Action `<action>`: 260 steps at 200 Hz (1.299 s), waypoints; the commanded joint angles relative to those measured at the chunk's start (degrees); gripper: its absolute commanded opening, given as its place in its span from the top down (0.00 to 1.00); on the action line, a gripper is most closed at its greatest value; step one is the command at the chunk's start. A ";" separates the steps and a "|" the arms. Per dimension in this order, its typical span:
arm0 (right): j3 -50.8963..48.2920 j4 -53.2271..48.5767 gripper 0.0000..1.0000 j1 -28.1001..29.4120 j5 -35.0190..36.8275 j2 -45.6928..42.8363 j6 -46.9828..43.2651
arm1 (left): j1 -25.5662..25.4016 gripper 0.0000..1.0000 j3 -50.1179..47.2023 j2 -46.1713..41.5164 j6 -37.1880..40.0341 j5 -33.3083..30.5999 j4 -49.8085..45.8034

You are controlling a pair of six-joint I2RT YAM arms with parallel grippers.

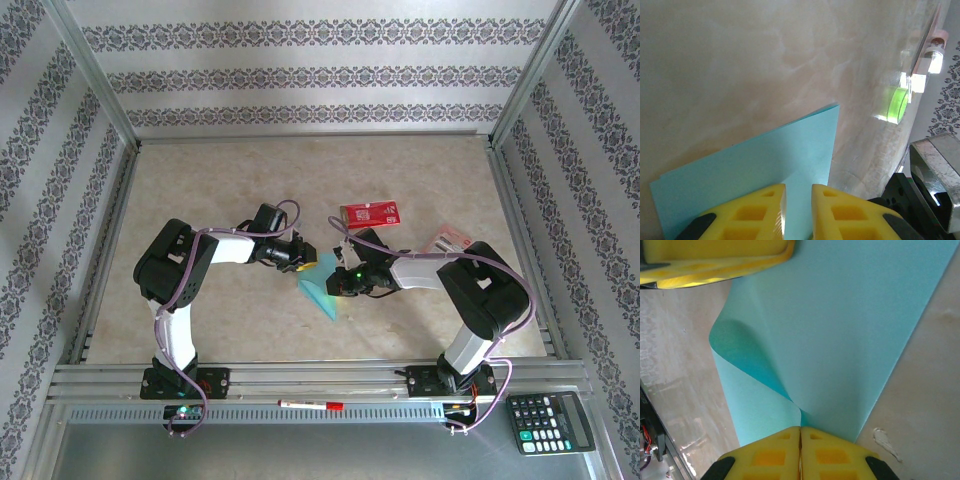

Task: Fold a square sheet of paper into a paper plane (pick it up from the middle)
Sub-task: Third fold the triangle at the center of the table.

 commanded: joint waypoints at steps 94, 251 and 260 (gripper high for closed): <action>2.91 -2.53 0.91 -0.05 0.25 0.36 -3.18 | -0.40 0.79 -0.02 2.07 1.23 -2.33 -5.07; 1.98 -5.17 0.92 0.71 2.79 2.08 -4.48 | -0.41 0.70 2.81 -0.43 1.08 -2.14 -6.56; 1.80 -5.18 0.92 0.83 3.00 2.04 -4.47 | -0.45 0.68 3.22 -1.11 1.02 -2.05 -6.68</action>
